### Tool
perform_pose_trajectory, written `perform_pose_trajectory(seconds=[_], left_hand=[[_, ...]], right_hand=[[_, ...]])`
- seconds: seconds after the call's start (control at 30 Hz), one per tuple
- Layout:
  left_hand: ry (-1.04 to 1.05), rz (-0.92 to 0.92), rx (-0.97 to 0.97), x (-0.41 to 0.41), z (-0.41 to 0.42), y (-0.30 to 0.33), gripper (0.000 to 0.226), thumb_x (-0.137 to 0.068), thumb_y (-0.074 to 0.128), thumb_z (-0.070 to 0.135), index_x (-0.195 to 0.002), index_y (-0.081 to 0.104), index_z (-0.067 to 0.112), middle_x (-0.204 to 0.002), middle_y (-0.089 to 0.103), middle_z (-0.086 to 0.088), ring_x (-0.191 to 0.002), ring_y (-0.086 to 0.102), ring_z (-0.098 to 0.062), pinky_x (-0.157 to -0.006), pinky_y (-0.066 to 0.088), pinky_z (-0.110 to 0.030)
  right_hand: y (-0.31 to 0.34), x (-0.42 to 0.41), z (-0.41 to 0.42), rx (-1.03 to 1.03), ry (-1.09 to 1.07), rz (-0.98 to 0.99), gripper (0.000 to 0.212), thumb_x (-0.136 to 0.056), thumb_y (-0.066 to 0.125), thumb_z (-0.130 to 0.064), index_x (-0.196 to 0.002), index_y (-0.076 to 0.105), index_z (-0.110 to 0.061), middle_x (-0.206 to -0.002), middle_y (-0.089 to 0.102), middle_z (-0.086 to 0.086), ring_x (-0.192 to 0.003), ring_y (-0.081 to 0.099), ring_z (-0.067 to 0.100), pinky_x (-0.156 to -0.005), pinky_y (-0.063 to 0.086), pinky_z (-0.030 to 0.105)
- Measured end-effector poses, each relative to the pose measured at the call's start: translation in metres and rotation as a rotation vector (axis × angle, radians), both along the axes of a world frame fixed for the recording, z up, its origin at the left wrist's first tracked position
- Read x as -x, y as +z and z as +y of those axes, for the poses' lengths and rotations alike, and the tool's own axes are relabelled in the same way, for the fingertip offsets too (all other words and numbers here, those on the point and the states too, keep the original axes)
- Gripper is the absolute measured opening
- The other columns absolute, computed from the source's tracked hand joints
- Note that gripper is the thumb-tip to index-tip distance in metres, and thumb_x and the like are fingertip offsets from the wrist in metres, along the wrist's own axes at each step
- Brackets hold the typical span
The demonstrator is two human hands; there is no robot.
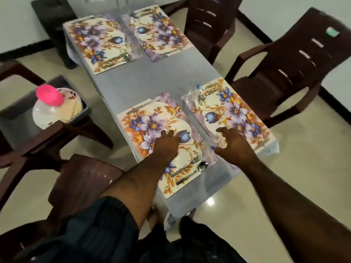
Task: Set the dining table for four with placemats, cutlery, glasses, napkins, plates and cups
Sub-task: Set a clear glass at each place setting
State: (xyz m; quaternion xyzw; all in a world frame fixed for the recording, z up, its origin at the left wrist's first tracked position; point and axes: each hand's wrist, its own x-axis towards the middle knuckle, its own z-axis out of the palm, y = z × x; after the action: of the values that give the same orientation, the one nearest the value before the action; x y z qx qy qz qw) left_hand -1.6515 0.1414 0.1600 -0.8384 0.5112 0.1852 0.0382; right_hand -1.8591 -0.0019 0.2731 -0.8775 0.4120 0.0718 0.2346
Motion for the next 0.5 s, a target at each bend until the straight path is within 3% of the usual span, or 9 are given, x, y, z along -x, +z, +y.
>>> perform_pose_trajectory(seconds=[0.23, 0.5], left_hand=[[-0.078, 0.046, -0.044, -0.012, -0.008, 0.003, 0.058, -0.082, 0.083, 0.035, -0.135, 0.063, 0.022, -0.135, 0.052, -0.006, -0.124, 0.049, -0.036, -0.09, 0.054, -0.044], [-0.181, -0.026, -0.051, -0.015, -0.008, 0.006, 0.049, -0.094, 0.07, 0.03, -0.141, 0.06, 0.018, -0.14, 0.055, -0.01, -0.124, 0.055, -0.035, -0.094, 0.053, -0.041]], right_hand=[[0.005, -0.009, 0.023, 0.055, -0.04, 0.166, 0.078, -0.08, 0.078, -0.049, -0.148, 0.045, -0.032, -0.135, 0.061, 0.008, -0.12, 0.062, 0.033, -0.094, 0.055, 0.042], [0.007, -0.006, 0.034, 0.055, -0.047, 0.23, 0.081, -0.081, 0.082, -0.053, -0.151, 0.047, -0.031, -0.145, 0.061, 0.004, -0.128, 0.058, 0.028, -0.102, 0.052, 0.041]])
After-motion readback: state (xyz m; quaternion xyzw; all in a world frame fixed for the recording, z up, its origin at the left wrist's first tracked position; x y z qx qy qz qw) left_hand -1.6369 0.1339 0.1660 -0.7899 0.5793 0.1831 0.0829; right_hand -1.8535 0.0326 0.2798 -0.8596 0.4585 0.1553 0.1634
